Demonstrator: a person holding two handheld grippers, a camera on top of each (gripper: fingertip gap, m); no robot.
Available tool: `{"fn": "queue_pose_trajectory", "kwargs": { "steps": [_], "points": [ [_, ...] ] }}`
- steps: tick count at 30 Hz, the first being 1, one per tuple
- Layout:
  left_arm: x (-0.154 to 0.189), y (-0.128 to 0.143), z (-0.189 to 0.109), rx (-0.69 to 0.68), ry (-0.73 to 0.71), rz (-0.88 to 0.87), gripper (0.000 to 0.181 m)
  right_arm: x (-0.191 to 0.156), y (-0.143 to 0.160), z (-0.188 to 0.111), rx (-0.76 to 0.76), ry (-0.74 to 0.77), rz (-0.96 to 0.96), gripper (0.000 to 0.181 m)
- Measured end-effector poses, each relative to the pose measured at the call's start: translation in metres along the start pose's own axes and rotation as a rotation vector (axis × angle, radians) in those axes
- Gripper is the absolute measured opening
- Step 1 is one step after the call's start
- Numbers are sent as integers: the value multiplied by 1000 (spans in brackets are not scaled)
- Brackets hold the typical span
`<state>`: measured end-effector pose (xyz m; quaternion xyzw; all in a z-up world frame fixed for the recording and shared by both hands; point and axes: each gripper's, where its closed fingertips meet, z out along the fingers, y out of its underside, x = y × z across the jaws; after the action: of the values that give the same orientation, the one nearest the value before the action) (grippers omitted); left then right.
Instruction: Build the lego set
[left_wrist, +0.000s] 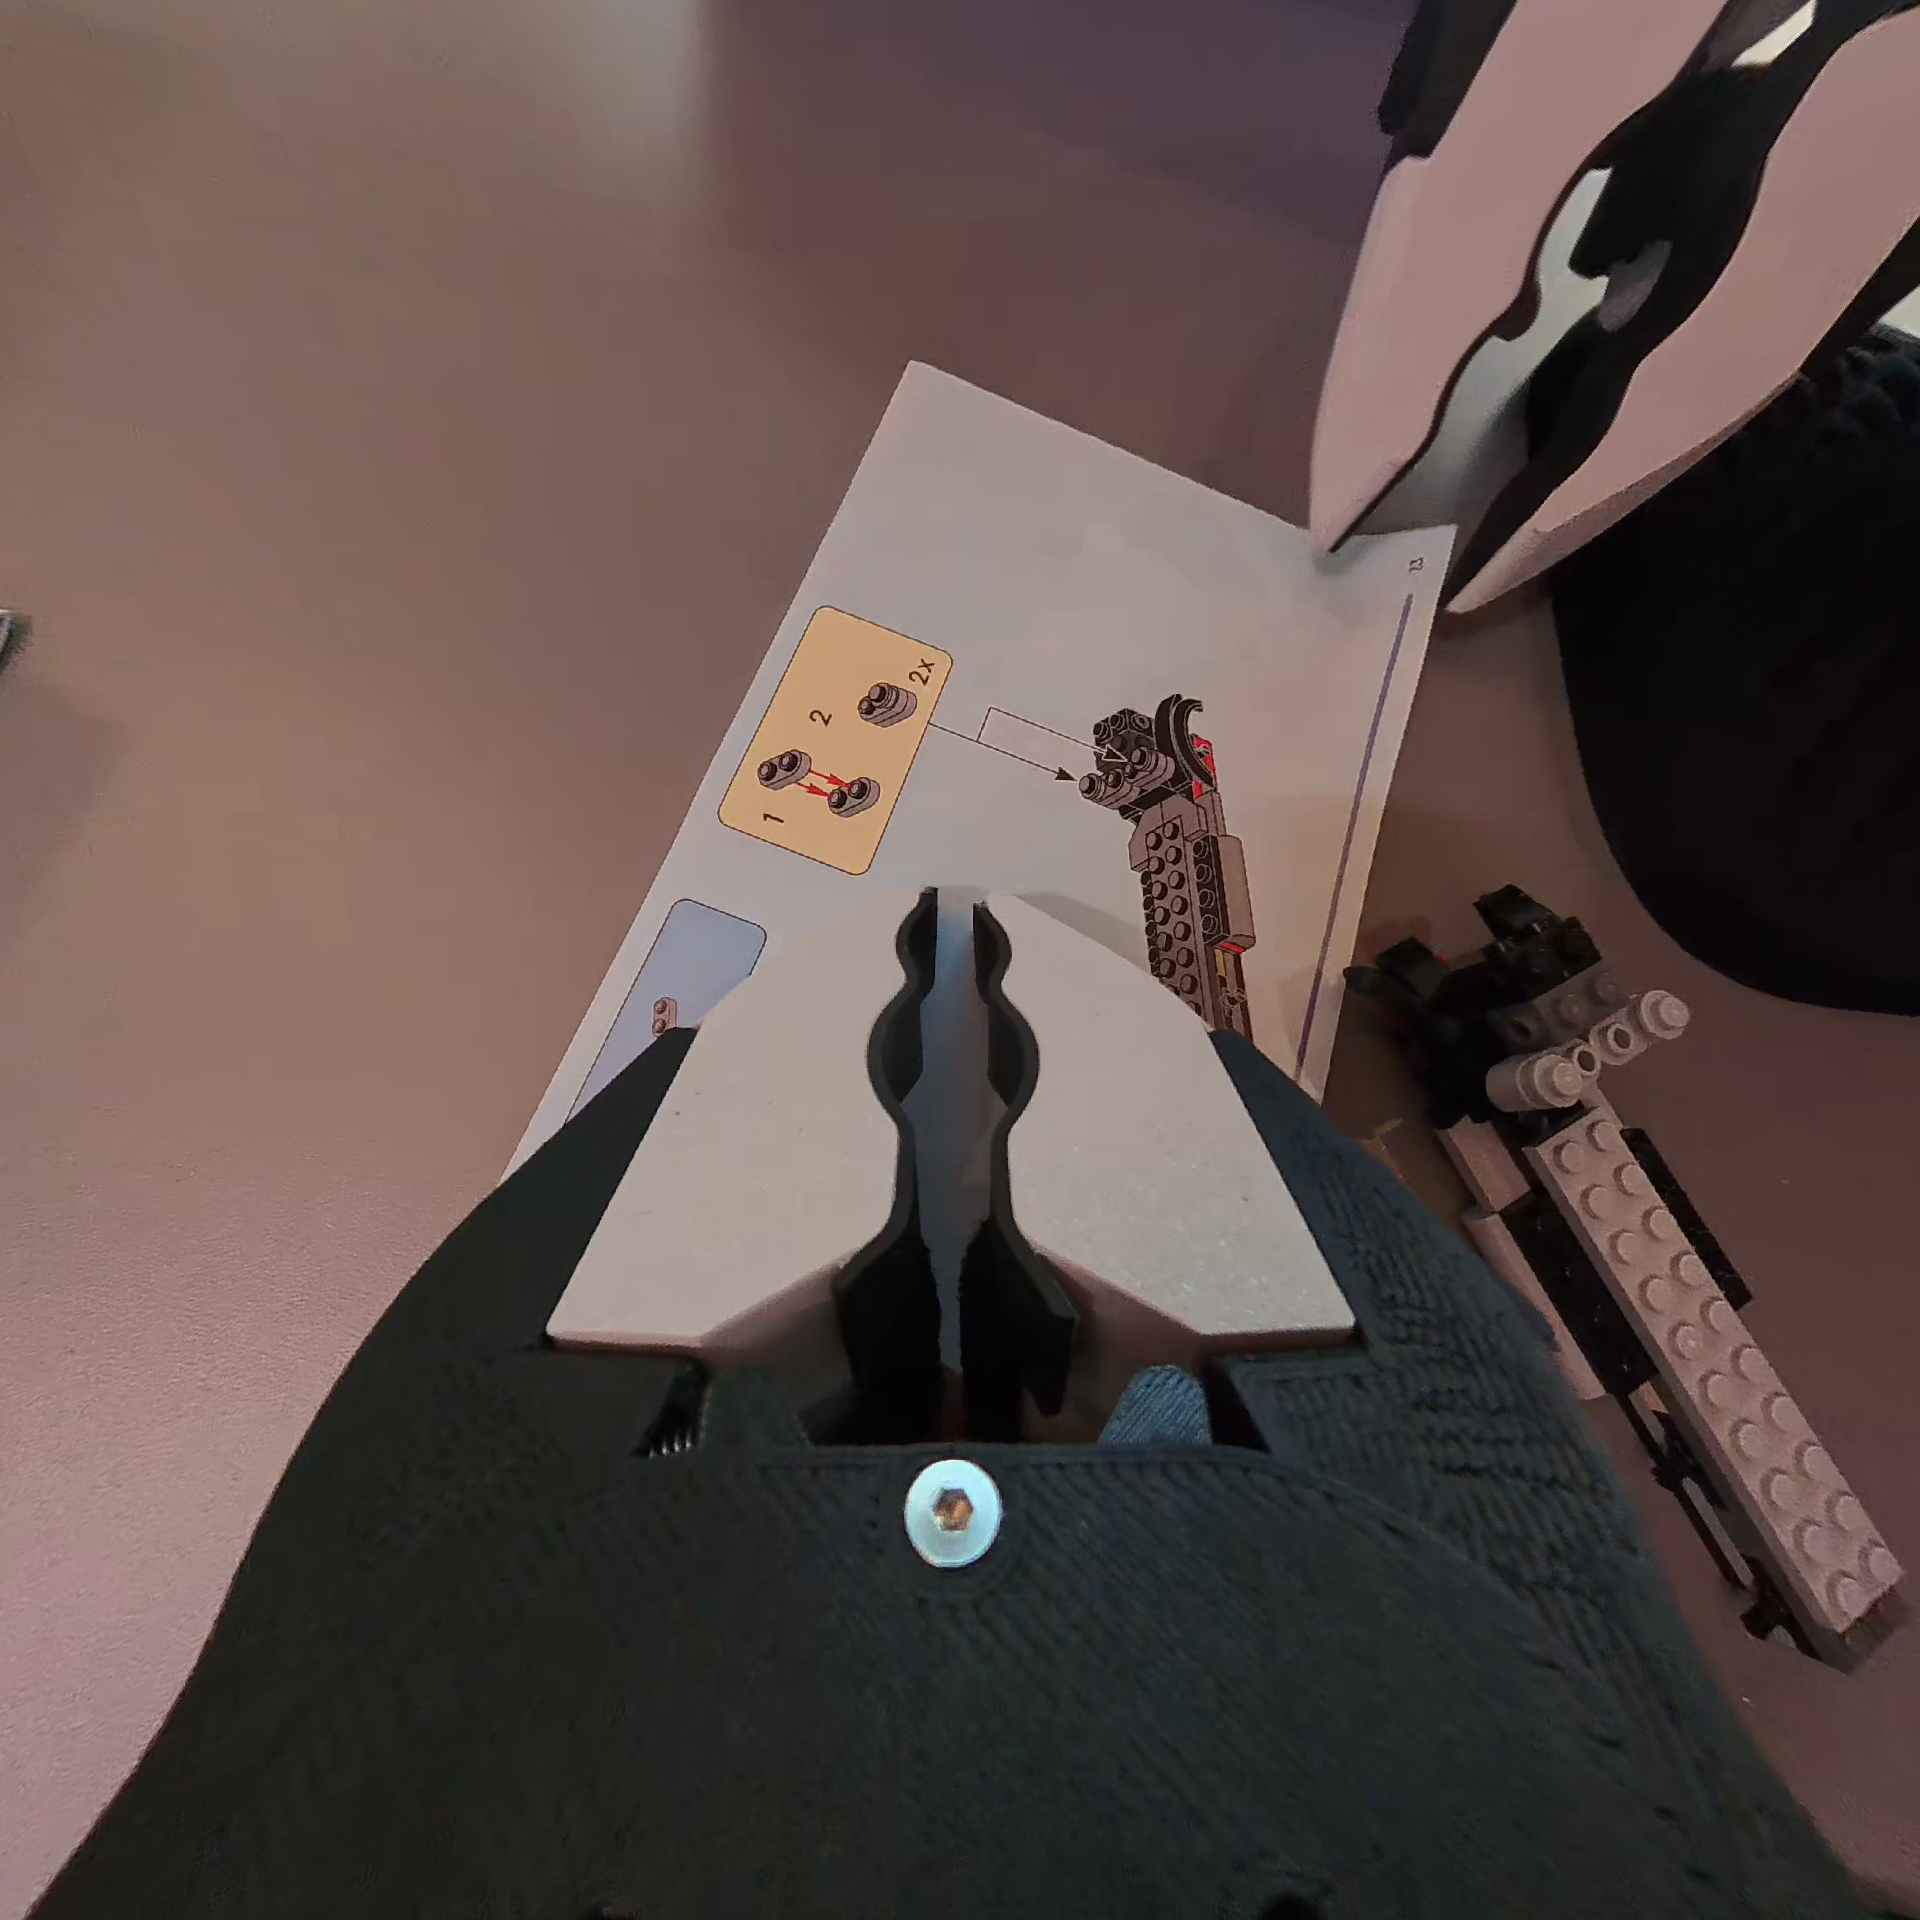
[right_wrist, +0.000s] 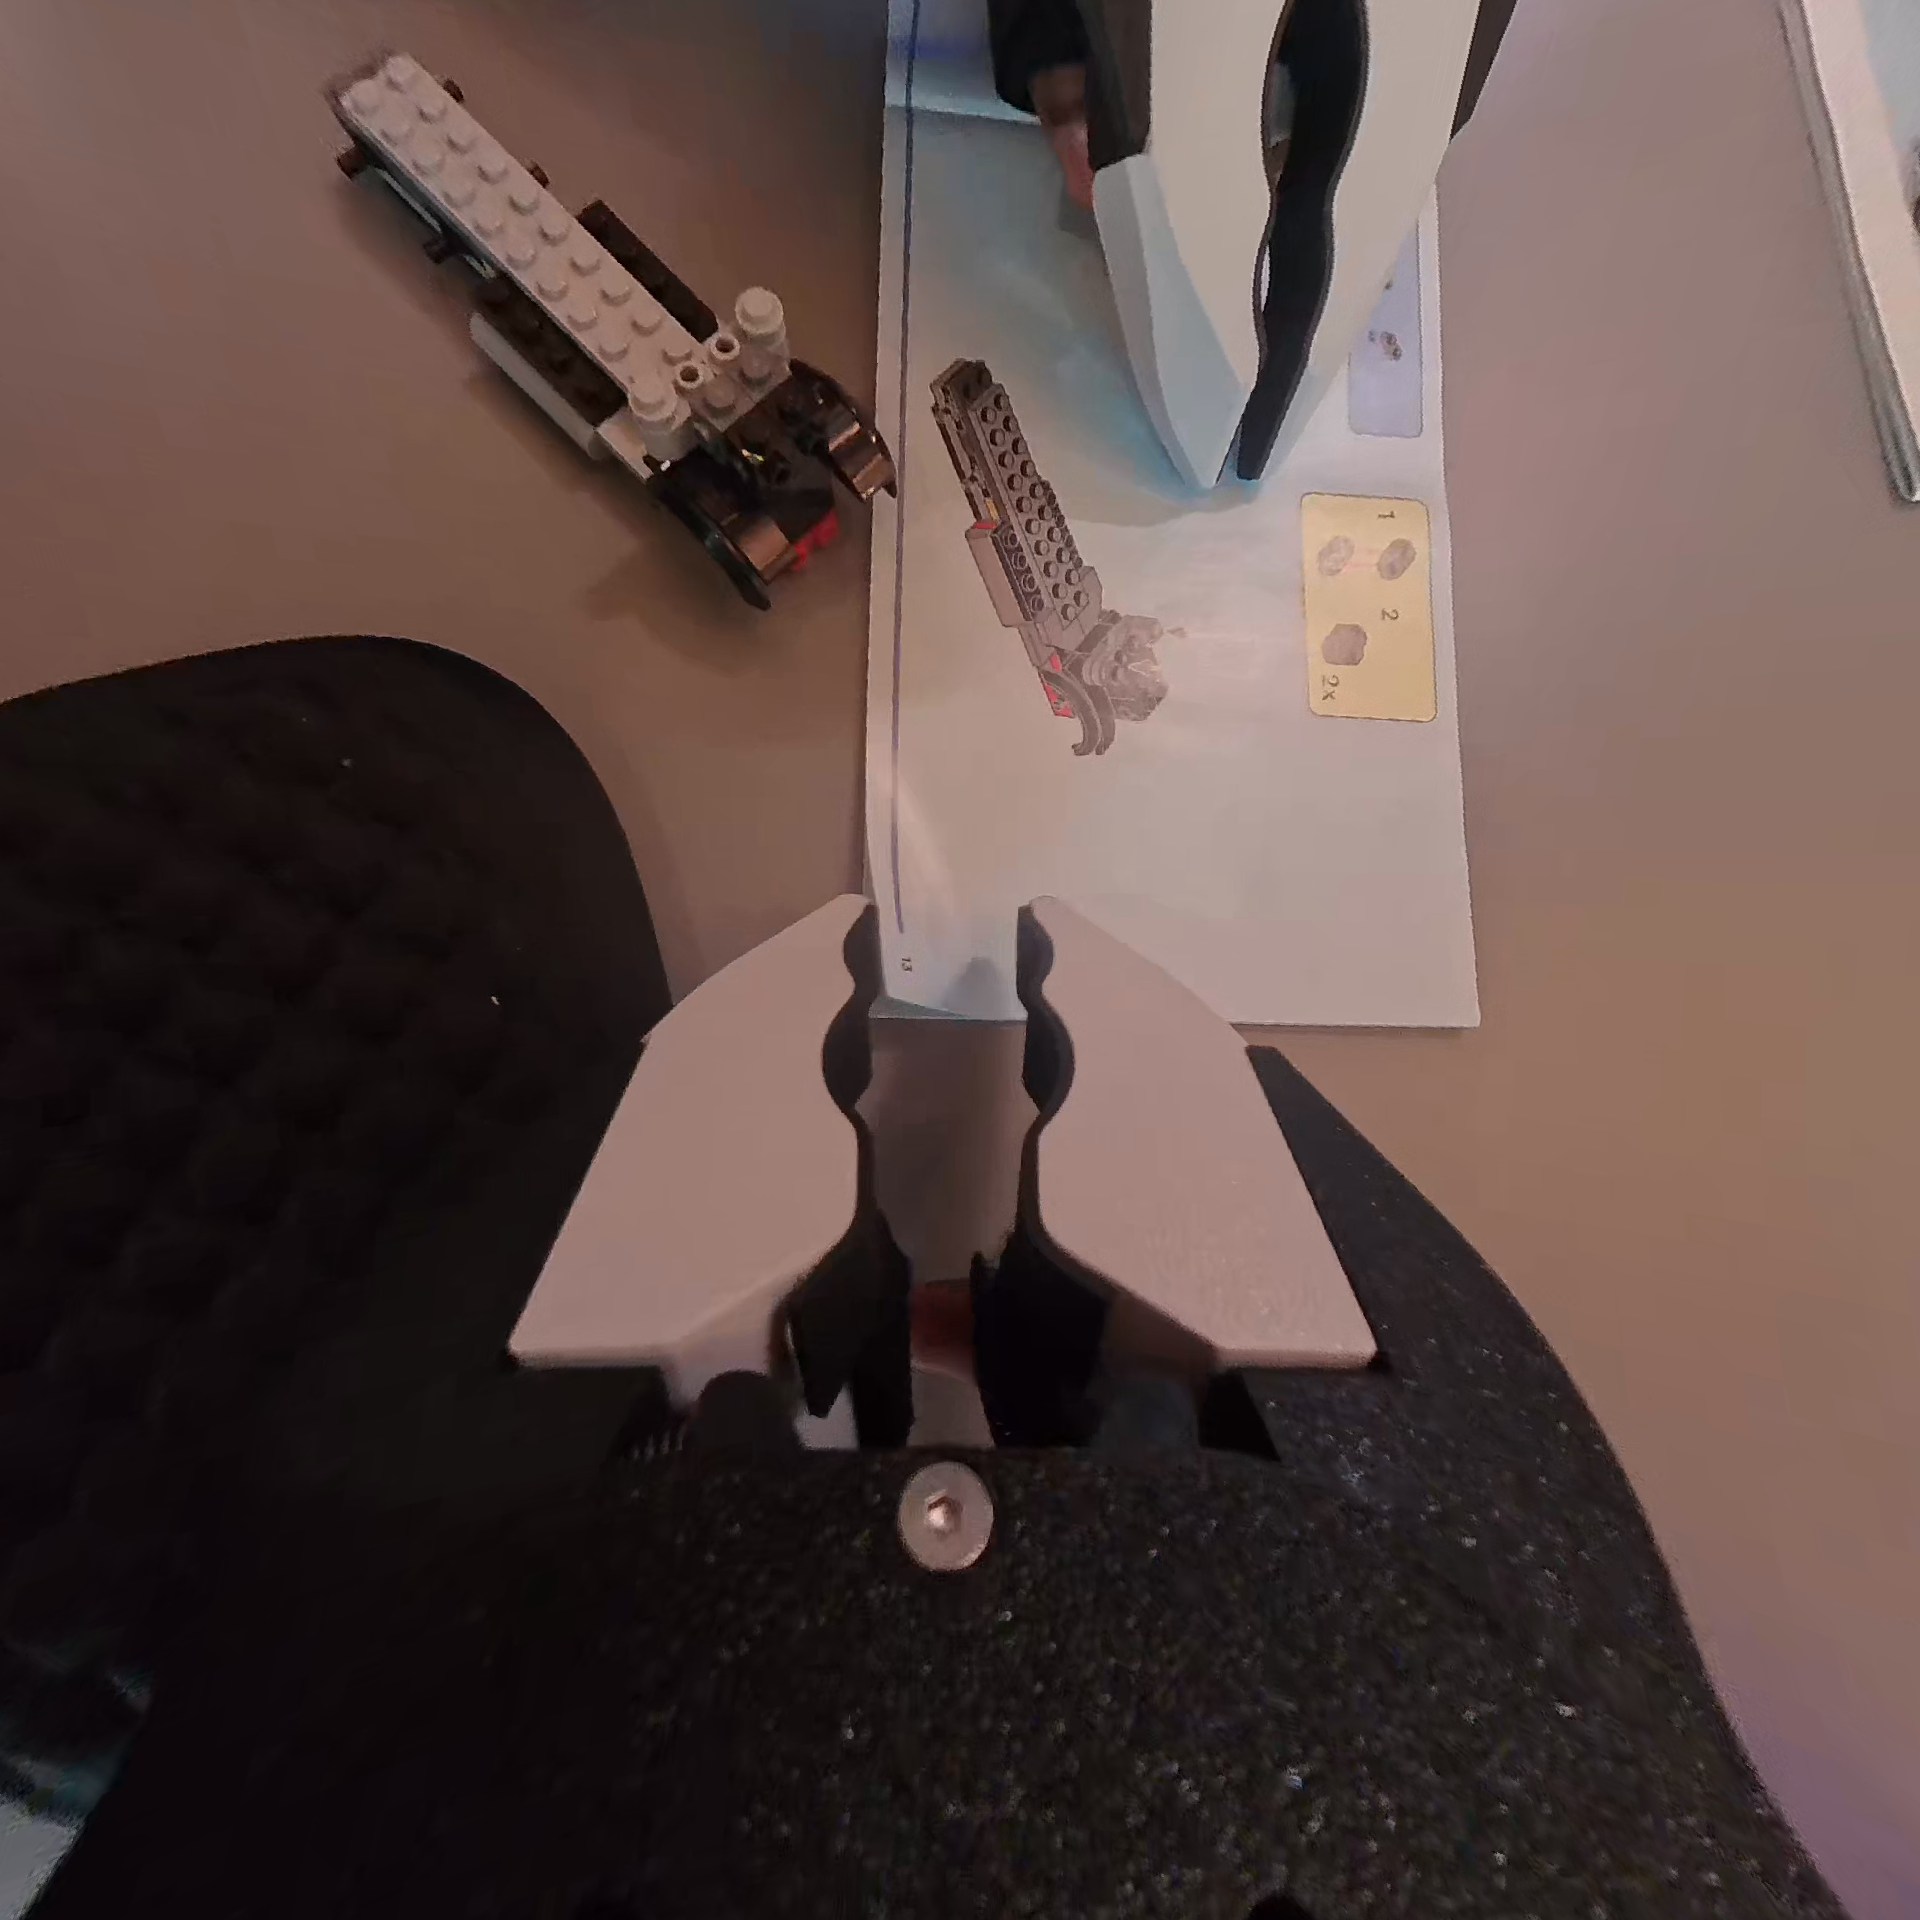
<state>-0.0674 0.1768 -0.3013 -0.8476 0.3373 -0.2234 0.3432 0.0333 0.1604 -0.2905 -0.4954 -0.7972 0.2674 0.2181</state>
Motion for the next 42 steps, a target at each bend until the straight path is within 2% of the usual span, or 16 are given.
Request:
{"fn": "queue_pose_trajectory", "kwargs": {
  "steps": [5, 8, 11, 14, 16, 21, 25, 31, 42],
  "points": [
    [0, 0, 0, 2, 13, -15, 8, -1, -7, -3, 45, -16, 11, 4],
    [3, -2, -2, 15, 40, -17, 15, 1, -5, -3, 35, -3, 20, 2],
    [10, -20, -11, 130, 72, 12, 26, 5, -7, -4, 56, 4, 47, 1],
    [29, -47, -24, 272, 132, 58, 28, 12, -17, -9, 118, 21, 76, 1],
    [44, -55, -25, 297, 177, 99, 27, 17, -27, -14, 164, 30, 85, 1],
    [65, -51, -15, 240, 242, 166, 24, 26, -47, -26, 234, 60, 85, 1],
    [65, -46, -12, 211, 241, 180, 20, 26, -56, -29, 242, 63, 60, 1],
    [58, -39, -10, 181, 222, 174, 16, 24, -60, -27, 237, 57, 38, 1],
    [58, -39, -12, 195, 281, 98, 14, 22, -59, -27, 242, 59, 24, 1]
  ]
}}
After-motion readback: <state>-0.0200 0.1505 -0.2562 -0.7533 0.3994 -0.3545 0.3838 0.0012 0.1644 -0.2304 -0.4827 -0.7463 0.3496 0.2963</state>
